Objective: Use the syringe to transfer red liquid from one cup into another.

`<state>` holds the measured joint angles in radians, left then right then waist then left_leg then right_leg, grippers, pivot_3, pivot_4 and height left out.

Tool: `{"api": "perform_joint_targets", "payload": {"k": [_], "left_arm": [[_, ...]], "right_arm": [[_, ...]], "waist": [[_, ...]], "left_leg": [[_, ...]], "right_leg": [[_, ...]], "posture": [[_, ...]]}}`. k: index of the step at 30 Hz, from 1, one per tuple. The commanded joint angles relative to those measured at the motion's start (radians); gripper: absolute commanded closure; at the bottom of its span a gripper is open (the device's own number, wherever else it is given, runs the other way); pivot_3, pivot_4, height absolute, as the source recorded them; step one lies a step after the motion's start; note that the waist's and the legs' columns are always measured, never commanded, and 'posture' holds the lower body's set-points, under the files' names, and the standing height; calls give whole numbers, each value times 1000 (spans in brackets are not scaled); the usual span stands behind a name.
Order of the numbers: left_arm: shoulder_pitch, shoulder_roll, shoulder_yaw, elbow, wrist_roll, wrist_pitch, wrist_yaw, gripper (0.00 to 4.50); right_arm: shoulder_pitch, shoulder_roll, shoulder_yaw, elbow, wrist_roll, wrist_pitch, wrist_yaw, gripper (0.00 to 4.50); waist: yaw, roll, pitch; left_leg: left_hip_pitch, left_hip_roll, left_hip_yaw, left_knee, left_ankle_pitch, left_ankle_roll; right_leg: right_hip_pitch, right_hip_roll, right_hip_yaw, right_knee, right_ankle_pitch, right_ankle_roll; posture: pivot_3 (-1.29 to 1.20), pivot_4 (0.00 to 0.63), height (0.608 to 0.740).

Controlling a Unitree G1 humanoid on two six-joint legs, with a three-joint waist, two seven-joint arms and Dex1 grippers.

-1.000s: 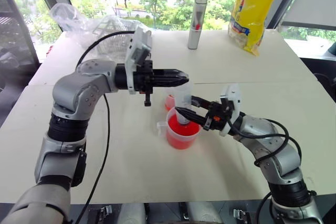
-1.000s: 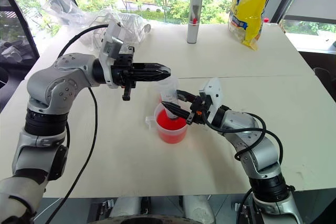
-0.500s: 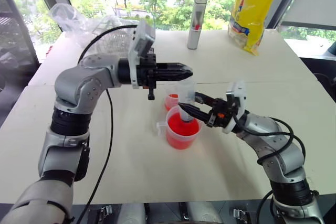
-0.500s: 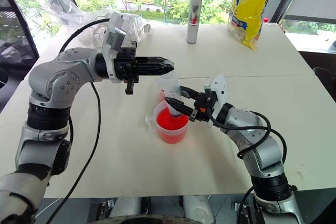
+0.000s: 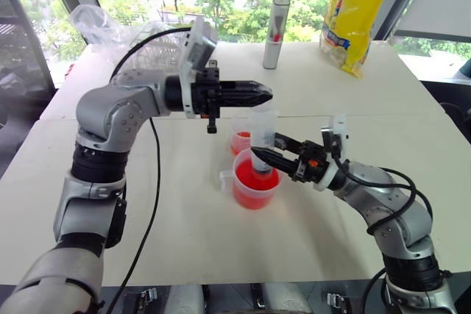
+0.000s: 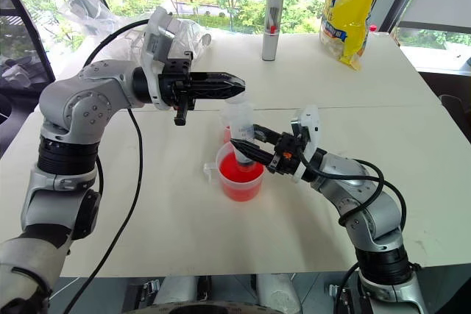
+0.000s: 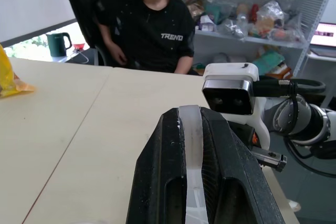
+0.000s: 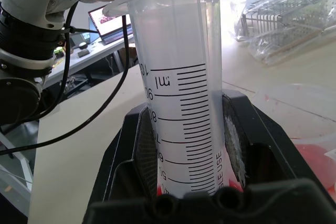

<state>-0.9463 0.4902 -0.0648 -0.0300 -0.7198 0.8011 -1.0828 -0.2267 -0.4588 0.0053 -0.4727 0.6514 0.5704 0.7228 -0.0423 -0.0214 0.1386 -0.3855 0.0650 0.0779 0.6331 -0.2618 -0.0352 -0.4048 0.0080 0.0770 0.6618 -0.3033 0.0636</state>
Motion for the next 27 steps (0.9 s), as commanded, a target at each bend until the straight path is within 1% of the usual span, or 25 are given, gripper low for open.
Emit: {"api": "perform_joint_targets", "payload": {"k": [1,24,26,27], "left_arm": [[-69,21,95,-5,-5,-50,29,4471],[-45,26,85,-24,-20,-29,41,4471],[-42,27,86,-28,-30,-10,47,3569],[-40,30,85,-29,-35,5,50,3273]], "right_arm": [[30,-17,45,-17,12,22,35,3102],[12,-30,43,-28,18,9,38,3102],[9,-31,43,-34,23,14,36,3102],[7,-32,42,-38,25,17,35,3102]], "waist": [[0,0,0],[0,0,0],[-1,0,0],[-2,0,0]], "left_leg": [[0,0,0,0,0,0],[0,0,0,0,0,0],[0,0,0,0,0,0],[0,0,0,0,0,0]], "right_leg": [[0,0,0,0,0,0],[0,0,0,0,0,0],[0,0,0,0,0,0],[0,0,0,0,0,0]], "posture": [[0,150,740],[0,150,740],[0,150,740],[0,150,740]]}}
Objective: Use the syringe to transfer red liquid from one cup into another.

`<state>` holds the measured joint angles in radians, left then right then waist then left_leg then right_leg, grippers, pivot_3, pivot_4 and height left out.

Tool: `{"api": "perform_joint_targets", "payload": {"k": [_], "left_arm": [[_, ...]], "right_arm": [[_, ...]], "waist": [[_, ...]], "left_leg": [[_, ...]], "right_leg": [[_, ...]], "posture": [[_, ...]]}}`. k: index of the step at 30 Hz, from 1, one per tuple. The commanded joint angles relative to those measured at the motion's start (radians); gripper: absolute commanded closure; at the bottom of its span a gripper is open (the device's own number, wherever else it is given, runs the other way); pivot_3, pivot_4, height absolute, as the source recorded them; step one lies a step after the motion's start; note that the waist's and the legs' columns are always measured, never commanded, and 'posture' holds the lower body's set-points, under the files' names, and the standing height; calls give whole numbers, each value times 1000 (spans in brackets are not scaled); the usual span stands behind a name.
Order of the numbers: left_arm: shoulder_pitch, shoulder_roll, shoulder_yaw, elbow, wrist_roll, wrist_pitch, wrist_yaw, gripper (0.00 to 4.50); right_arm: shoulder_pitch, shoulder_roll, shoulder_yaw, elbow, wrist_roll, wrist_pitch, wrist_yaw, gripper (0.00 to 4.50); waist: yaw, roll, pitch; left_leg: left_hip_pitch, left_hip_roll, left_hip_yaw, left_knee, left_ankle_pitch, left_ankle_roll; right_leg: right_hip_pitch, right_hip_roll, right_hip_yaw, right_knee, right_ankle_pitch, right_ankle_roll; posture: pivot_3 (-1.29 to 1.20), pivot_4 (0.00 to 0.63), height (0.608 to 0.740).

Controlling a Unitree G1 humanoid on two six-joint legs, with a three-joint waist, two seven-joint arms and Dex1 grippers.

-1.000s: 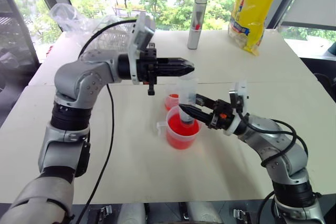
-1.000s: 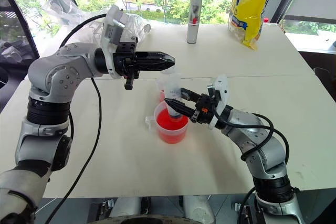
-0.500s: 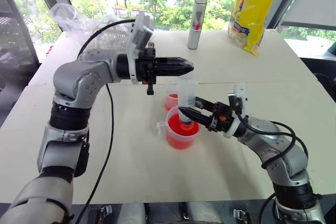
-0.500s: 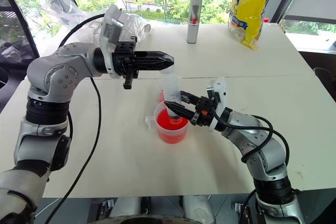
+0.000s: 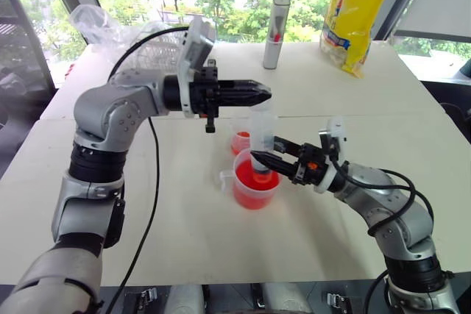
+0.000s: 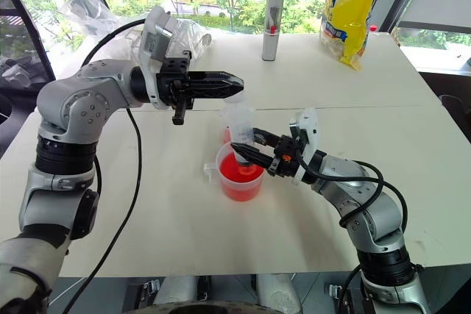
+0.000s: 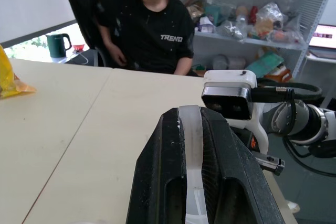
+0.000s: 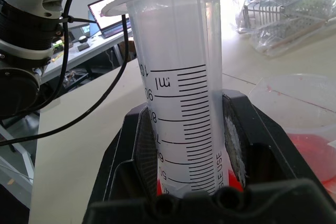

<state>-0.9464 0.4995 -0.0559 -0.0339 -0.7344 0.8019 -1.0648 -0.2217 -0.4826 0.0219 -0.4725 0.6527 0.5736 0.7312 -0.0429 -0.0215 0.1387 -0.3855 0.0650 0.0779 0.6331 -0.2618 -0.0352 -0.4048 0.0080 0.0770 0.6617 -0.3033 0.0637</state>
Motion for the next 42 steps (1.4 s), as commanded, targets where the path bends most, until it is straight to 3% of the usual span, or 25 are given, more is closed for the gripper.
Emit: {"api": "perform_joint_targets", "payload": {"k": [1,6,7,20,33,39,42], "left_arm": [[-35,24,76,-30,-24,9,29,2722],[-9,42,77,-42,-13,0,28,261],[-3,49,79,-37,-6,-5,31,62],[19,126,175,55,25,-51,73,62],[-10,156,256,129,13,-78,121,62],[-59,132,302,152,-65,-46,165,62],[-68,115,342,125,-201,58,180,62]], "right_arm": [[-2,-9,24,-41,26,17,25,3102],[-28,-17,9,-67,40,33,22,3102],[-35,-20,4,-73,43,34,21,3102],[-113,-32,-68,-101,88,40,-23,3102],[-106,-6,-52,-100,92,25,-44,3102],[-96,-6,-35,-99,90,17,-46,3102],[-93,-9,-27,-96,87,10,-47,3102]], "waist": [[-1,0,0],[1,0,0],[1,0,0],[1,0,0],[0,0,0],[2,0,0],[0,0,0]], "left_leg": [[0,0,0,0,0,0],[0,0,0,0,0,0],[0,0,0,0,0,0],[0,0,0,0,0,0],[0,0,0,0,0,0],[-1,0,0,0,0,0],[-1,0,0,0,0,0]], "right_leg": [[0,0,0,0,0,0],[0,0,0,0,0,0],[0,0,0,0,0,0],[0,0,0,0,0,0],[0,0,0,0,0,0],[0,-1,0,0,0,0],[0,-1,-1,0,0,0]], "posture": [[0,150,740],[0,150,740],[0,150,740],[0,150,740],[0,150,740],[0,150,740],[0,150,740]]}}
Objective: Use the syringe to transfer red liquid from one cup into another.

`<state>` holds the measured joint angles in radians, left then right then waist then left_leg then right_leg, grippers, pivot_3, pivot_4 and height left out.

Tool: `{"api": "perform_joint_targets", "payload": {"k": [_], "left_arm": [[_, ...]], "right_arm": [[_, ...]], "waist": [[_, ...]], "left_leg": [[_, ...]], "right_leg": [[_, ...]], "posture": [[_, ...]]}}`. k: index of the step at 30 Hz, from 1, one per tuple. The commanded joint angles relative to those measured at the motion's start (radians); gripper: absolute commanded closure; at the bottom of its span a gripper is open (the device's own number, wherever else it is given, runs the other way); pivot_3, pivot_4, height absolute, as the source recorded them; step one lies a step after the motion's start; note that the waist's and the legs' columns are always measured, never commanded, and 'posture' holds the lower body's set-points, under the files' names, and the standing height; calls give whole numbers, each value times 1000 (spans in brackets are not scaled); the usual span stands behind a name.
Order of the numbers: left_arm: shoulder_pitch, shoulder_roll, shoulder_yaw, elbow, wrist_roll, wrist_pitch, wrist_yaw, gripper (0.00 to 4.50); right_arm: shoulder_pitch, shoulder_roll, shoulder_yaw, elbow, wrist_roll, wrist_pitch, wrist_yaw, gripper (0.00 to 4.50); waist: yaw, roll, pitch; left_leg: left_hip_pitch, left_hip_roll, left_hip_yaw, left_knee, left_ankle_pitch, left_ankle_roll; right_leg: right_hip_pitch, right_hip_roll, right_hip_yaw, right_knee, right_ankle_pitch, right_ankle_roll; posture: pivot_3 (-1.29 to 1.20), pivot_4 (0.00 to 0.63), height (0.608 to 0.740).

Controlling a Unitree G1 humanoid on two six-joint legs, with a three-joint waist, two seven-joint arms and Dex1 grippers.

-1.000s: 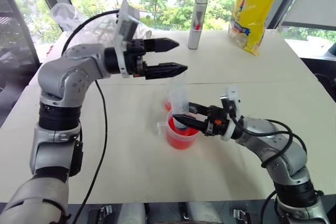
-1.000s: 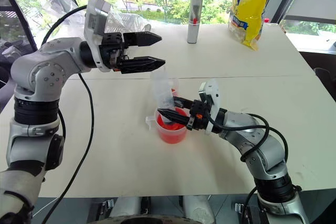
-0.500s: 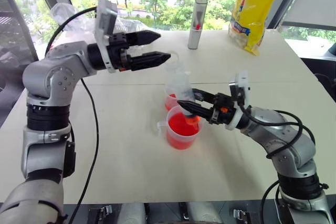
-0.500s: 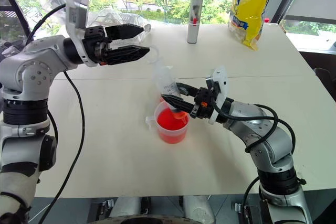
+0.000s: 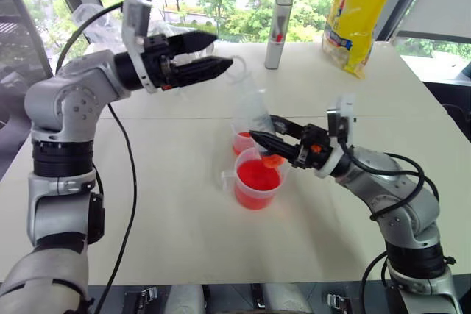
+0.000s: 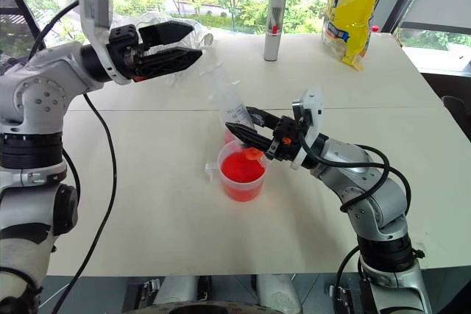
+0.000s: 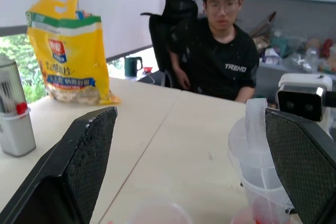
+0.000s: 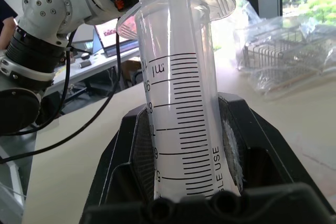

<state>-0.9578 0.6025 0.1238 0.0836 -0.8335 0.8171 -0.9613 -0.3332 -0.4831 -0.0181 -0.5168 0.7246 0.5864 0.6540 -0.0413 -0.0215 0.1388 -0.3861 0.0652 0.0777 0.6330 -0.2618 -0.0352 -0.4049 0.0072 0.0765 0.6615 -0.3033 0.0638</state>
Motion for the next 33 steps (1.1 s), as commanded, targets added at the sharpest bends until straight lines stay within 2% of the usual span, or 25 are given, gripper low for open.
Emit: {"api": "perform_joint_targets", "payload": {"k": [1,6,9,15,21,26,30,33], "left_arm": [[-54,9,171,-4,-135,68,78,62],[19,15,157,-101,-252,189,55,62],[61,37,136,-146,-262,217,30,62],[63,58,141,-116,-235,200,35,62],[-2,96,170,35,-123,85,55,62],[4,103,165,67,-85,48,43,62],[12,93,166,59,-82,45,43,62],[19,78,161,48,-79,41,50,62]], "right_arm": [[19,-10,15,-52,15,-5,29,3102],[14,-13,26,-47,11,-10,31,3102],[9,-10,31,-45,9,-11,32,3102],[1,5,40,-41,7,-14,26,3102],[-12,30,40,-32,2,-23,16,3102],[-28,40,23,-33,11,-18,8,3102],[-91,41,-20,-14,50,-4,-10,3102],[-198,41,-49,73,53,-17,-4,3102]], "waist": [[-3,0,0],[-5,0,0],[-2,0,0],[-1,-1,0],[-4,-1,0],[-1,-1,0],[-1,-1,0],[-3,-1,0]], "left_leg": [[0,0,0,0,0,0],[1,1,0,0,0,0],[1,1,0,0,0,-1],[2,0,0,0,1,-2],[2,0,0,-1,1,-2],[1,0,0,-1,1,-2],[1,0,1,-1,1,-2],[1,0,1,-1,1,-2]], "right_leg": [[0,0,0,0,0,0],[0,1,0,0,0,0],[0,0,0,1,0,0],[1,-1,0,1,0,0],[1,0,-1,1,0,0],[0,0,-1,0,0,0],[0,-1,-1,0,0,0],[0,-1,-1,1,0,0]], "posture": [[0,150,740],[0,150,740],[0,150,740],[0,150,740],[0,150,740],[0,150,740],[0,150,740],[0,150,740]]}}
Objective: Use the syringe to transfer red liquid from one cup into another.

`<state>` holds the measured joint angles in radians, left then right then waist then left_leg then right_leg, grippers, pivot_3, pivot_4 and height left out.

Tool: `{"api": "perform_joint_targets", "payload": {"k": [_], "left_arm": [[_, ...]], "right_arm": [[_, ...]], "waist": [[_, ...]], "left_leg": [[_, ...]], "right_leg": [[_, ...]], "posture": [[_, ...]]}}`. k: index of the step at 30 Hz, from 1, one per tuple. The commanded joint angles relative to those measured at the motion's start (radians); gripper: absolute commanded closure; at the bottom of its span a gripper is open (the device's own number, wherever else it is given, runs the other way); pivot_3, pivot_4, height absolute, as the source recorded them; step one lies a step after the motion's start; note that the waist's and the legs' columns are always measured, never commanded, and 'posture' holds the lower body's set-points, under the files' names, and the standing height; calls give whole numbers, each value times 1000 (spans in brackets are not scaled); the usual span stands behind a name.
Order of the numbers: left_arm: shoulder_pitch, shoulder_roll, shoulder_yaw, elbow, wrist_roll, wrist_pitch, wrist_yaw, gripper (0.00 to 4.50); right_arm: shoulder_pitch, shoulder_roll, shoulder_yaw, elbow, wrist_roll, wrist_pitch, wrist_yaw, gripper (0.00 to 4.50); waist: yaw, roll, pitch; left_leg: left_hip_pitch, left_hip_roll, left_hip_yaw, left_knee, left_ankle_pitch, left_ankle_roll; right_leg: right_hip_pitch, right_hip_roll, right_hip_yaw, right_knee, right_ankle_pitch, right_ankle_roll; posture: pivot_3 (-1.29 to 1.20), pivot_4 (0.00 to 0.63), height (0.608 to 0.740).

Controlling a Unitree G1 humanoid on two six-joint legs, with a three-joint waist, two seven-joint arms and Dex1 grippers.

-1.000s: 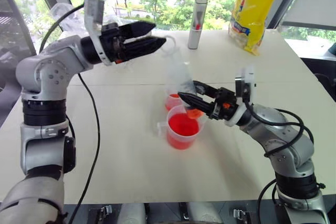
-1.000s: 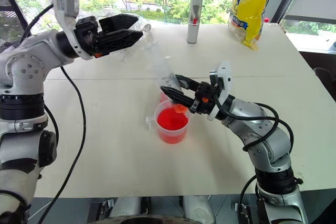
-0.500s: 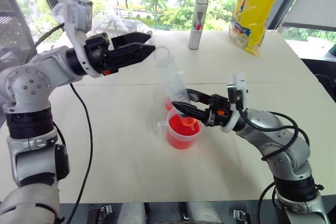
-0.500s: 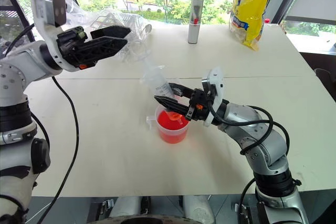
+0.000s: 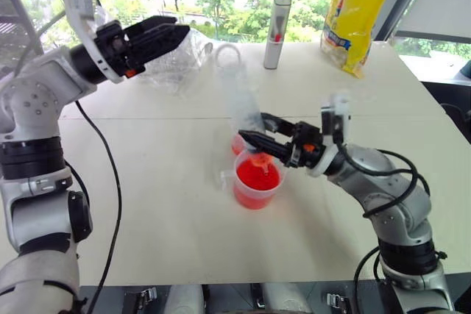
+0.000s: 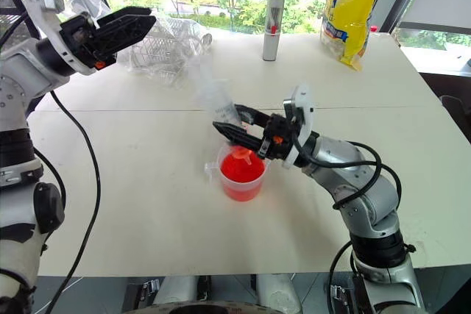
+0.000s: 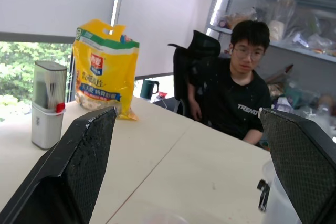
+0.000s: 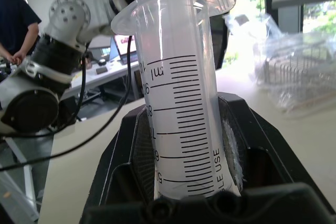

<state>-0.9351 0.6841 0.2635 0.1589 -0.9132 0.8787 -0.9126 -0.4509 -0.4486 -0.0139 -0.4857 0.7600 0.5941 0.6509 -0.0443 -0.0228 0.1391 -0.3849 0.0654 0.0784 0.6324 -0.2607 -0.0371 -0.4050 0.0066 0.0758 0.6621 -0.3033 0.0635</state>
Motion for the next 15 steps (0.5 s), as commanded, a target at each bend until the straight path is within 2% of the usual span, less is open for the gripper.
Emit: {"api": "perform_joint_targets", "payload": {"k": [1,9,15], "left_arm": [[-4,-9,21,-30,2,-22,3,62],[-3,-38,17,-58,3,-17,10,62],[8,-50,16,-101,-6,-6,21,62]], "right_arm": [[-110,8,-57,75,13,-32,7,3102],[-289,89,-6,413,-135,-201,102,3102],[-382,219,7,739,-263,-408,123,3102]], "waist": [[0,0,0],[0,0,0],[-2,0,0]], "left_leg": [[0,0,0,0,0,0],[0,0,0,-1,0,0],[0,0,0,-1,0,0]], "right_leg": [[0,0,0,0,0,0],[-1,0,0,0,0,0],[-1,0,0,1,0,0]], "posture": [[0,150,740],[0,150,740],[0,150,740]]}}
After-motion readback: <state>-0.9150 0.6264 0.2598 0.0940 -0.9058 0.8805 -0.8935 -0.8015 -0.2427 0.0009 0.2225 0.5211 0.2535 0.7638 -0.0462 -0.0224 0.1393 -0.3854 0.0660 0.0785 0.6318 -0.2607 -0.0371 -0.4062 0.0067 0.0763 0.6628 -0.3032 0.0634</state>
